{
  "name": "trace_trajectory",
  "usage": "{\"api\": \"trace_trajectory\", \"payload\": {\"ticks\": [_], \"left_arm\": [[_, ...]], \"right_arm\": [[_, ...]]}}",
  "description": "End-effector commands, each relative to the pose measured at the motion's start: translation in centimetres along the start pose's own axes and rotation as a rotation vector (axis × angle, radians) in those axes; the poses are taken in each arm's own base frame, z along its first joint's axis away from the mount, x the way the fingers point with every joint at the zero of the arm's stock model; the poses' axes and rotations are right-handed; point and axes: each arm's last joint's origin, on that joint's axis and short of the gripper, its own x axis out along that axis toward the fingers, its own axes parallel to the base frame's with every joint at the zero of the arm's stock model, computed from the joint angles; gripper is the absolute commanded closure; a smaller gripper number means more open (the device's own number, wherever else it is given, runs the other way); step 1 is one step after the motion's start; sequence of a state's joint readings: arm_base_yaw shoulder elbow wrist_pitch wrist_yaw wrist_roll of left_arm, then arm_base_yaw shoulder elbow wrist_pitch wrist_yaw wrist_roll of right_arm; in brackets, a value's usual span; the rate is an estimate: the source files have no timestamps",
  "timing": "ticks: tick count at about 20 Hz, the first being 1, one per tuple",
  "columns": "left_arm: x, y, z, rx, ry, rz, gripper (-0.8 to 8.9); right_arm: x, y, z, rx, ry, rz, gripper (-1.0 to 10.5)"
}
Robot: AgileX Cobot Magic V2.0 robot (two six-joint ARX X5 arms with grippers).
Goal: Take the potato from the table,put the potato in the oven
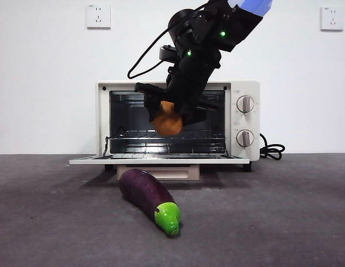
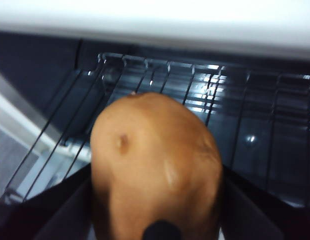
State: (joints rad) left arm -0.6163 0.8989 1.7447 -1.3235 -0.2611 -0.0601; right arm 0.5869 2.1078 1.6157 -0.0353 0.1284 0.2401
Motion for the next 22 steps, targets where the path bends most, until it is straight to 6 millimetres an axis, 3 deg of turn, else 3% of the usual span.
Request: {"api": "trace_trajectory", "payload": {"ticks": [1,8,11,21,22], "left_arm": [[-0.02,0.02,-0.06,0.011,-0.003,0.004,8.19],[0.36,-0.03,0.1,0.015,0.006,0.027,8.19],[0.49,-0.07,0.14,0.016,0.01,0.027,8.19],[0.48,-0.07,0.14,0.016,0.009,0.027,8.19],[0.48,-0.07,0.14,0.016,0.009,0.027,8.19]], "right_arm": [[0.59,-0.28,-0.18,0.028,-0.015,-0.002,8.1],[1.23,-0.65,-0.55,0.031,-0.021,-0.02,8.1],[1.41,-0.65,-0.74,0.03,-0.016,-0.02,7.0],[1.54,-0.66,-0.73,0.036,-0.027,-0.019,6.8],[1.54,-0.66,-0.73,0.041,-0.027,-0.018,6.3]]}}
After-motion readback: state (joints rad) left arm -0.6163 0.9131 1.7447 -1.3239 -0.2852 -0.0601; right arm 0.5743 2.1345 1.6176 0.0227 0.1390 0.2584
